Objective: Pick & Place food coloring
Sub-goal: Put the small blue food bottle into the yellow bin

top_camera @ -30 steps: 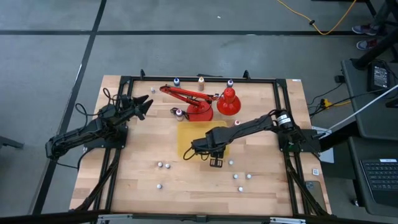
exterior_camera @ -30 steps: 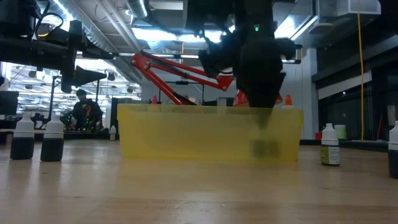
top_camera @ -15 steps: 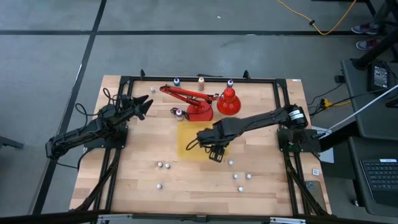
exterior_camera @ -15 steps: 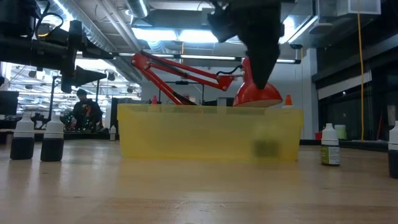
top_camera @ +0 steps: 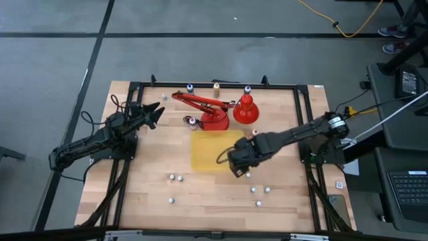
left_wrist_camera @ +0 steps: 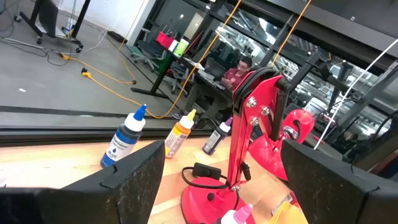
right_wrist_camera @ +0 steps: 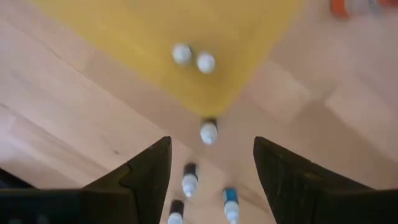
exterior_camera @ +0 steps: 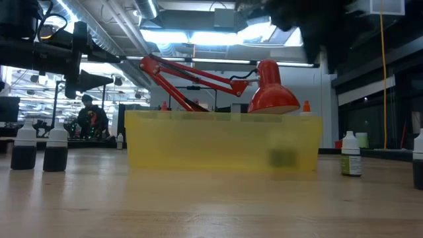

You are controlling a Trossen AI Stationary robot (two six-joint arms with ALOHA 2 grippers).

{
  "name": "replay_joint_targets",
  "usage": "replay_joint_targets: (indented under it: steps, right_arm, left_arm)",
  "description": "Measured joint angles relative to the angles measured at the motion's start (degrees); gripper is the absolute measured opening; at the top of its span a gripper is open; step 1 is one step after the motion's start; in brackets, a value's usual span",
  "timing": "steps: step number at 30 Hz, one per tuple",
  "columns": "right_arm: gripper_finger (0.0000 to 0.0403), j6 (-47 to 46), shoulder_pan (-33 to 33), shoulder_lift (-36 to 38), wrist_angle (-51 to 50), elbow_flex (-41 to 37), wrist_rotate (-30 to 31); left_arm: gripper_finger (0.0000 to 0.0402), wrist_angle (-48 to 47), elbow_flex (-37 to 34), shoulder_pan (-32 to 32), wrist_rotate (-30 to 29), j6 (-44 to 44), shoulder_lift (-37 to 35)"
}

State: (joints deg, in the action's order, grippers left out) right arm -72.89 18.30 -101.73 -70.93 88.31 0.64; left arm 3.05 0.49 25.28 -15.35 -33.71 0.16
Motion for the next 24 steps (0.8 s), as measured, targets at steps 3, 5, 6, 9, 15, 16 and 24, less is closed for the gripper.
replay_joint_targets:
  steps: [3, 5, 6, 9, 15, 16, 24]
  right_arm:
    - [0.0228, -5.05, 3.06, 1.81, 1.13, -3.40, -0.89]
    - [0.0228, -8.16, 5.05, 2.44, 2.01, -5.55, -0.97]
    - [0.0228, -9.62, 5.92, 2.60, 2.32, -6.49, -0.99]
    - [0.0228, -13.23, 8.50, 3.39, 4.52, -9.41, -1.00]
    - [0.0228, -18.60, 12.44, 4.08, 9.21, -15.90, -1.94]
    - [0.0228, -19.22, 13.02, 4.11, 10.46, -16.99, -1.97]
    - [0.0228, -24.86, 17.36, 4.06, 17.62, -24.39, -2.91]
  left_arm:
    - [0.0311, 0.00, 0.00, 0.00, -0.01, 0.00, -0.02]
    - [0.0311, 0.00, 0.00, 0.00, -0.01, 0.00, 0.00]
    - [0.0311, 0.00, 0.00, 0.00, -0.01, 0.00, 0.00]
    - [0.0312, 0.00, 0.00, 0.00, -0.01, 0.00, -0.02]
    - [0.0311, 0.00, 0.00, 0.00, -0.01, 0.00, -0.01]
    - [0.0311, 0.00, 0.00, 0.00, -0.01, 0.00, 0.00]
    - [0.0312, 0.00, 0.00, 0.00, 0.01, 0.00, 0.00]
